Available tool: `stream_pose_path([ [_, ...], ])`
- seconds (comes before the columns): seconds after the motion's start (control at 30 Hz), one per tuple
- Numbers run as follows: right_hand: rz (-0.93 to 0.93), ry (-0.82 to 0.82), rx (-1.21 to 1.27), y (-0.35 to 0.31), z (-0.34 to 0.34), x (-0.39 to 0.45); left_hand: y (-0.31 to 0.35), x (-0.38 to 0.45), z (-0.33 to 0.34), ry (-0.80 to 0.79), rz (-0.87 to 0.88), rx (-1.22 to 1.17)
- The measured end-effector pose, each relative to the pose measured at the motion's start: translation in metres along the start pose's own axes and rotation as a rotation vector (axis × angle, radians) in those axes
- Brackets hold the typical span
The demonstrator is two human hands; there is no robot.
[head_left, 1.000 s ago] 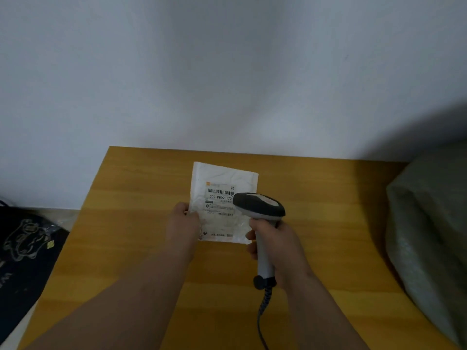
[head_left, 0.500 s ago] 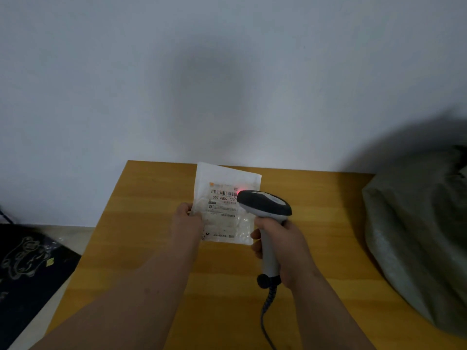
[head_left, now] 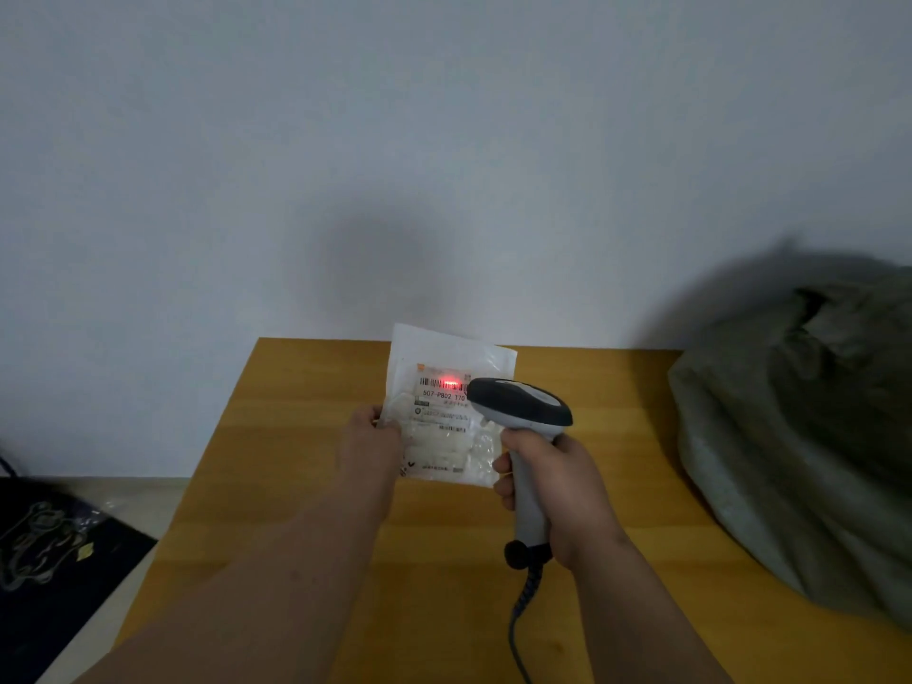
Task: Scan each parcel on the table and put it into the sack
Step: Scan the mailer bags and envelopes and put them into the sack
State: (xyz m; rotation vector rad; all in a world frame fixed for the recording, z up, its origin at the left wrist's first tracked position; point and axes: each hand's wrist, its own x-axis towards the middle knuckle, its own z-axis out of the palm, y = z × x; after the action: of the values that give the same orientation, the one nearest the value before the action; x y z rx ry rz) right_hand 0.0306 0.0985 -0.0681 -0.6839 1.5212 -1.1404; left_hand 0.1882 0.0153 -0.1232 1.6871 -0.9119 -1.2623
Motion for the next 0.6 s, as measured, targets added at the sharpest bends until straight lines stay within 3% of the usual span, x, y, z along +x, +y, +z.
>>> stream_pose_path([
  [0.33,-0.088,0.050,0.057,-0.011,-0.025,-0.046,0.028,-0.050,0.006,-0.063,0.135,-0.015],
  [0.6,-0.276,0.192,0.099,-0.056,-0.086,-0.080,0.108,-0.112,0.054,-0.027,0.504,-0.075],
])
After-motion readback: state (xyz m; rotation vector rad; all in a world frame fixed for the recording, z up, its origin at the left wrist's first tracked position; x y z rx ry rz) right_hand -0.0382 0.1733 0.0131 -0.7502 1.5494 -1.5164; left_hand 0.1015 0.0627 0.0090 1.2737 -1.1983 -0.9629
